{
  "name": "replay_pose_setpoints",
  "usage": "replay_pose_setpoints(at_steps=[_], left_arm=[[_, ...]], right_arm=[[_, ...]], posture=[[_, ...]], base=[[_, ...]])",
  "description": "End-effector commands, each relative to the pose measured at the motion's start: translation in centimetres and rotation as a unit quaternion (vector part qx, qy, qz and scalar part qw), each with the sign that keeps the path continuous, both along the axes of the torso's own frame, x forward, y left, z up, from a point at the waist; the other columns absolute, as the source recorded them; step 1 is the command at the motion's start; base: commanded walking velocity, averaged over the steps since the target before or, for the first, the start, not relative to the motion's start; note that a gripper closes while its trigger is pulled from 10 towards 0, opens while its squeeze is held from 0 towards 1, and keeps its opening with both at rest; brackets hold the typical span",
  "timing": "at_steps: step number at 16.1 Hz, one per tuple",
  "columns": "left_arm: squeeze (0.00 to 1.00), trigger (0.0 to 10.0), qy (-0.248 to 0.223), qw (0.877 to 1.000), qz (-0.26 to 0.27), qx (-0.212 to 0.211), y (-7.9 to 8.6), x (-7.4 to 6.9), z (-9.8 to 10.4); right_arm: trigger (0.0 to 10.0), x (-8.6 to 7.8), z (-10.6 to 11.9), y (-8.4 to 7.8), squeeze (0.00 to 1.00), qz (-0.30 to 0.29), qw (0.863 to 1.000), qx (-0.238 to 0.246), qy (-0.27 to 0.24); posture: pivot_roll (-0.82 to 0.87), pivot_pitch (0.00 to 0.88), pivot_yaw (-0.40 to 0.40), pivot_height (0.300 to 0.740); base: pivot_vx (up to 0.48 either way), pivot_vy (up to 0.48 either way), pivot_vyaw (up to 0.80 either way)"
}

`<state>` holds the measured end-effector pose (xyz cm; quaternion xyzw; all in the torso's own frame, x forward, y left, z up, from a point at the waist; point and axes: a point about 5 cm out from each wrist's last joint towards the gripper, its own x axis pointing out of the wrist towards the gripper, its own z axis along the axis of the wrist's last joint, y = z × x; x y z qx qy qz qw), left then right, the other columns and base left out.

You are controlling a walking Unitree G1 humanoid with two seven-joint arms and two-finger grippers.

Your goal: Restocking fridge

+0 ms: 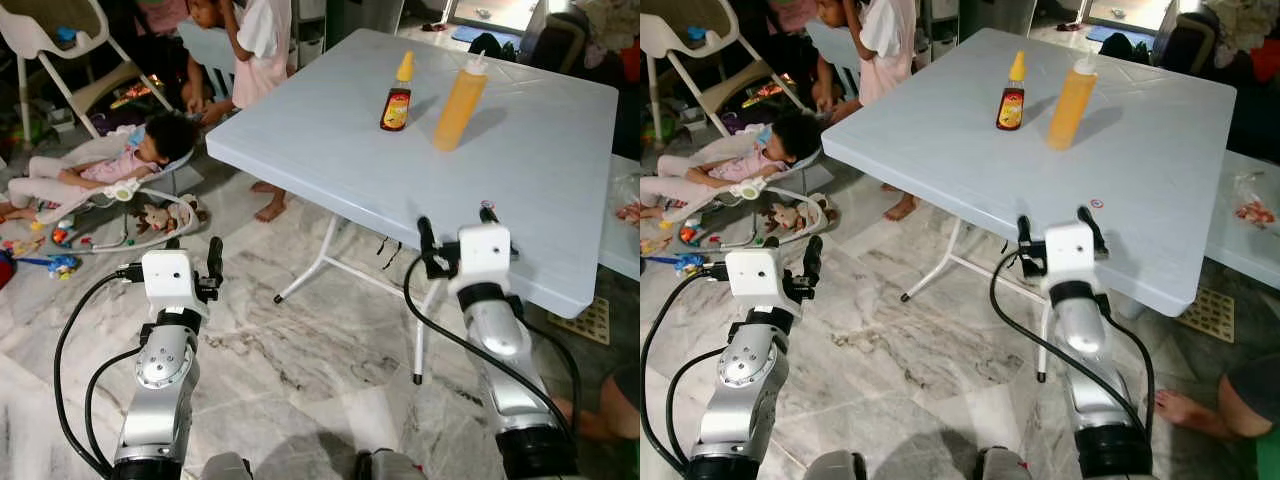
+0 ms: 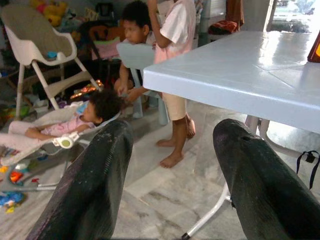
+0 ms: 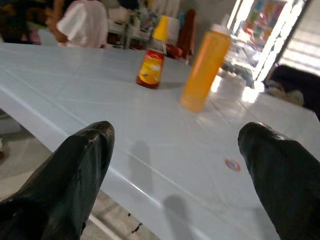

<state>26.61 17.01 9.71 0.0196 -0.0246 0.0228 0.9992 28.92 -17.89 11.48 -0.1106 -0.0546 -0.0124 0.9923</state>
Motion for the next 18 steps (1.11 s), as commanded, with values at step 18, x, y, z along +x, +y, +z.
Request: replay_pose_setpoints(at_steps=[18], left_arm=[[0.00,10.0,0.001,1.000,-0.027,-0.003,-0.6,-0.7,-0.2]], right_arm=[[10.0,-0.5,0.3,0.2,0.00,-0.018,1.000,0.023,0.003]], posture=[[-0.03,0.021,0.008,0.740]], base=[[0.000,0.000,0.00]])
